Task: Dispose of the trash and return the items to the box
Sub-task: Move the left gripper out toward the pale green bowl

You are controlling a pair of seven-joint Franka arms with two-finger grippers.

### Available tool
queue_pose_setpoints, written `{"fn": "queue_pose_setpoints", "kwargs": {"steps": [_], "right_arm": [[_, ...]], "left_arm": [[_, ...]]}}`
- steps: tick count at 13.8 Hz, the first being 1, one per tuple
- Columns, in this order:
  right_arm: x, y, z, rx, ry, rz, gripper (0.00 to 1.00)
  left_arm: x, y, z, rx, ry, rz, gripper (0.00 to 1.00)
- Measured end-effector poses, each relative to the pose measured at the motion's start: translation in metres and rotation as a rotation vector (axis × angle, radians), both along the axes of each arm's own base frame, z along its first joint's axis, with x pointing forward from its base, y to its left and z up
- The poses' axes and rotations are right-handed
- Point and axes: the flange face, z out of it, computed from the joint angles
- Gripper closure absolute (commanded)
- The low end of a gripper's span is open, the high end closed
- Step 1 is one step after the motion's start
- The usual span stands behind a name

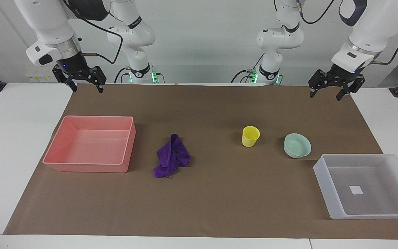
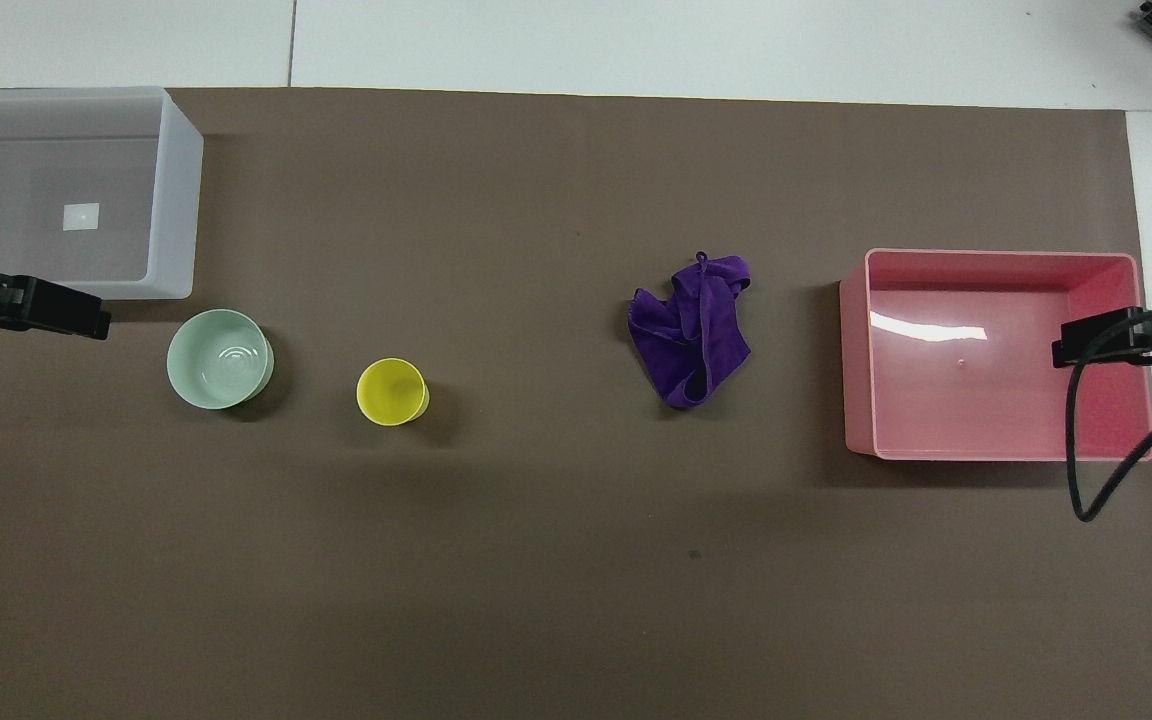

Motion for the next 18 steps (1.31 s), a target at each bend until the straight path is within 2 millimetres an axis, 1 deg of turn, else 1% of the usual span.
{"fn": "queue_pose_setpoints", "kwargs": {"steps": [12, 15, 18], "right_arm": [[0.0, 0.0, 0.0, 0.0, 0.001, 0.0, 0.0], [0.0, 0.0, 0.0, 0.0, 0.001, 0.0, 0.0], [0.0, -0.005, -0.001, 0.0, 0.001, -0.01, 0.0]], "left_arm": [[0.002, 0.0, -0.003, 0.0, -0.015, 0.004, 0.0], [0.008, 0.001, -0.013, -0.001, -0.045, 0.009, 0.0], [0.016, 0.007, -0.032, -0.003, -0.075, 0.021, 0.0]]}}
